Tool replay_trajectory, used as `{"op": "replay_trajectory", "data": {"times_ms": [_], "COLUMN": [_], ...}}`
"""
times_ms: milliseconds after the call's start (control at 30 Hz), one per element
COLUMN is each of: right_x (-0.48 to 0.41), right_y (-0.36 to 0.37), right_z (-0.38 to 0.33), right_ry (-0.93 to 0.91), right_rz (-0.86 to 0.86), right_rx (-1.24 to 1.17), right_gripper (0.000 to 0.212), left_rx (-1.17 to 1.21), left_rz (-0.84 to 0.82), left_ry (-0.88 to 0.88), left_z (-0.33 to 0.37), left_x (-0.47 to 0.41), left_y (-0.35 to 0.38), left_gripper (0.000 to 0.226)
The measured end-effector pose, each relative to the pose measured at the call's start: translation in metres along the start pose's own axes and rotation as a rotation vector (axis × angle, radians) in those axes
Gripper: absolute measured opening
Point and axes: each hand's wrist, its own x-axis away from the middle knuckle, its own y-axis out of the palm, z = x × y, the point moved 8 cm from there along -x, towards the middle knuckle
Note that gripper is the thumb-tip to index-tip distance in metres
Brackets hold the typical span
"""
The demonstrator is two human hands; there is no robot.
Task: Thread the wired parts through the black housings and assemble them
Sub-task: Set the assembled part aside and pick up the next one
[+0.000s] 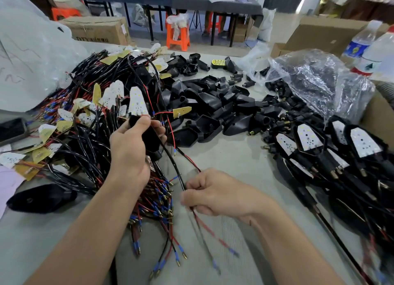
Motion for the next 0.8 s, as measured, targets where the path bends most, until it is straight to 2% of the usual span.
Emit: {"op": "replay_trajectory", "data": {"times_ms": [67, 167, 300, 367, 467, 600, 733, 800], "right_x": [0.008, 0.025, 0.035, 0.032, 0.022, 0.012, 0.005, 0.005], "right_y": [-0.003, -0.01, -0.019, -0.026, -0.049, -0.062, -0.057, -0.06], "right_z": [0.006, 0.013, 0.011, 0.007, -0.004, -0.01, -0.007, -0.004], "right_ry": [0.038, 0.089, 0.035, -0.036, -0.225, -0.347, -0.314, -0.265], "right_rz": [-0.084, -0.241, -0.338, -0.246, 0.027, 0.321, 0.53, 0.65], "right_rx": [0.03, -0.002, -0.129, -0.216, -0.375, -0.381, -0.328, -0.271], "right_gripper": [0.033, 0.021, 0.015, 0.017, 0.019, 0.017, 0.018, 0.015], "left_rx": [0.084, 0.165, 0.053, 0.007, -0.071, -0.174, -0.368, -0.379], "left_rz": [0.059, 0.119, -0.029, -0.172, -0.326, -0.488, -0.561, -0.61], "left_ry": [-0.033, -0.055, -0.047, -0.088, -0.174, -0.271, -0.289, -0.27], "left_z": [0.004, 0.01, 0.005, -0.002, -0.015, -0.037, -0.052, -0.054], "left_x": [-0.006, -0.016, -0.01, -0.001, 0.014, 0.04, 0.047, 0.047], "left_y": [-0.011, -0.026, -0.009, 0.008, 0.025, 0.045, 0.049, 0.052], "left_gripper": [0.01, 0.011, 0.019, 0.04, 0.059, 0.039, 0.042, 0.033]}}
